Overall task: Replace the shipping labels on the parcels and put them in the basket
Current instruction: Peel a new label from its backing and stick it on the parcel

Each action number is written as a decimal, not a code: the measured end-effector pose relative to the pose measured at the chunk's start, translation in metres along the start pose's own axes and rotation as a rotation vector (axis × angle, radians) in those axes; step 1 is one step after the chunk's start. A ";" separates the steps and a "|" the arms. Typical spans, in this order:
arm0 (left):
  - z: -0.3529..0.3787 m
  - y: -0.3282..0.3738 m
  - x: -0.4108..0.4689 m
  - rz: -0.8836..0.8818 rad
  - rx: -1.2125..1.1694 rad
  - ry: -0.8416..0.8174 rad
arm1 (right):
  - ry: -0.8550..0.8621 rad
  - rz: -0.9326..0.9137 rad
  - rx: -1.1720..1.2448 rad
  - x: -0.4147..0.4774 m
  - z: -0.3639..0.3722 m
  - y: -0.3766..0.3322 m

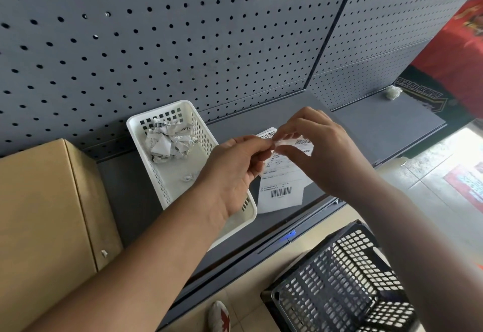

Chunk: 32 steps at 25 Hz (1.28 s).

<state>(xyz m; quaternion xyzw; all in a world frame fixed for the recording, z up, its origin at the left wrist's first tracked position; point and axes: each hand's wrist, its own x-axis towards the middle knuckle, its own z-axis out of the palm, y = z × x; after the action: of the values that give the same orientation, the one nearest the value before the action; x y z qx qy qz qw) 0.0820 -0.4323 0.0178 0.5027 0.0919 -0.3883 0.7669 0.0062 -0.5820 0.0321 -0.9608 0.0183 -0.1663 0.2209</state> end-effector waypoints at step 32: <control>0.013 0.008 0.024 0.029 -0.044 0.133 | 0.264 -0.053 0.078 -0.060 -0.025 0.003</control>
<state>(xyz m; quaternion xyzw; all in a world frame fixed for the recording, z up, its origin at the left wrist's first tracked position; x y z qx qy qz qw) 0.1008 -0.4535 0.0165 0.5118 0.1439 -0.3407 0.7754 -0.0581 -0.5888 0.0337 -0.9215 0.0154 -0.2975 0.2493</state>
